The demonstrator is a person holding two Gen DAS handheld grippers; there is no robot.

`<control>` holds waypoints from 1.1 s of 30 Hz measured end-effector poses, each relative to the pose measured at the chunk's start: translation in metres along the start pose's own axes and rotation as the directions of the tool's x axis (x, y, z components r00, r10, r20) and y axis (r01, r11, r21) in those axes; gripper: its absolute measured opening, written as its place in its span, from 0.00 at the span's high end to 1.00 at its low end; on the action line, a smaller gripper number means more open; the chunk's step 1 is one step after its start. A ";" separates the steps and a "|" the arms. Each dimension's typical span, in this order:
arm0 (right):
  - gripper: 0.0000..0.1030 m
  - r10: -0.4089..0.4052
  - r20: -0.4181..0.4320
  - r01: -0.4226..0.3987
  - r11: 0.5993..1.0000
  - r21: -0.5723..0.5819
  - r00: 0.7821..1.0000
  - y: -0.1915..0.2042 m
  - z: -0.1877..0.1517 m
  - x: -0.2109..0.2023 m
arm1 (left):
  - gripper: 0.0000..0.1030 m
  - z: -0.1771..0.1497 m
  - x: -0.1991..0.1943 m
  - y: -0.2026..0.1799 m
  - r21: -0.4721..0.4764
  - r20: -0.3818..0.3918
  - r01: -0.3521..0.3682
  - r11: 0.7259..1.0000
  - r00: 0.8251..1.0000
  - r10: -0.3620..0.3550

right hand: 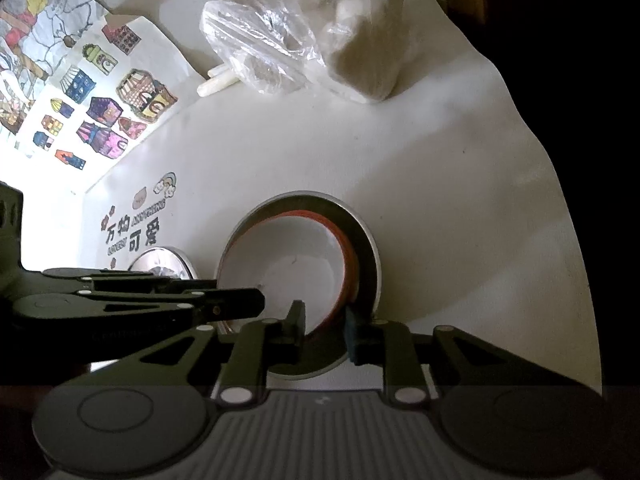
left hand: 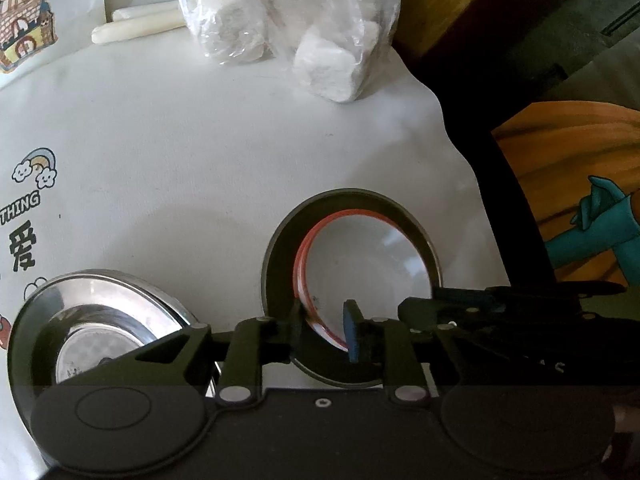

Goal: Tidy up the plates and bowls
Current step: 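Open the left tool to release the white bowl and withdraw, then move the left tool to the steel bowl rim and grip it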

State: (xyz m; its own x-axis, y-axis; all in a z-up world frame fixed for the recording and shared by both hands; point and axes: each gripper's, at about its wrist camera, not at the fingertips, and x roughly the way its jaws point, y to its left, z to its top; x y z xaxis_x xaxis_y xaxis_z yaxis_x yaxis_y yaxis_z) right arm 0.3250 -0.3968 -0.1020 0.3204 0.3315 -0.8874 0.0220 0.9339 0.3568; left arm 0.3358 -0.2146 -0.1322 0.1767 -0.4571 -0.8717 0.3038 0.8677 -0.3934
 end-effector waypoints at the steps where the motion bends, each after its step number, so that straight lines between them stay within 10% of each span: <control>1: 0.77 -0.001 -0.001 0.001 1.000 -0.001 1.000 0.000 -0.001 0.000 | 0.77 0.000 0.000 0.000 0.000 0.001 0.000 1.000 1.000 0.000; 13: 0.72 0.006 0.020 -0.006 1.000 0.010 1.000 -0.003 -0.003 -0.005 | 0.68 -0.003 -0.008 -0.001 -0.014 0.034 0.001 1.000 0.999 -0.001; 23: 0.62 0.009 0.088 -0.010 1.000 0.011 0.996 -0.003 -0.006 -0.026 | 0.31 -0.006 -0.039 0.007 -0.041 0.150 0.004 0.999 0.989 0.002; 28: 0.20 -0.011 0.116 0.009 1.000 0.012 0.993 -0.004 -0.007 -0.035 | 0.05 -0.007 -0.048 0.019 -0.076 0.165 -0.052 0.996 0.984 0.064; 33: 0.04 -0.039 0.121 0.037 0.999 0.014 0.992 -0.003 -0.007 -0.038 | 0.01 -0.008 -0.052 0.032 -0.099 0.153 -0.120 0.988 0.979 0.134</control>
State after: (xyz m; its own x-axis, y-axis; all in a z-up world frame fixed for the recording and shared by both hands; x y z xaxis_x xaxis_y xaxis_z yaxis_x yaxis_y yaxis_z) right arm 0.3060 -0.4115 -0.0719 0.4312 0.2767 -0.8588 0.0471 0.9436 0.3277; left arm 0.3291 -0.1618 -0.1021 0.3570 -0.3611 -0.8615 0.1859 0.9313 -0.3133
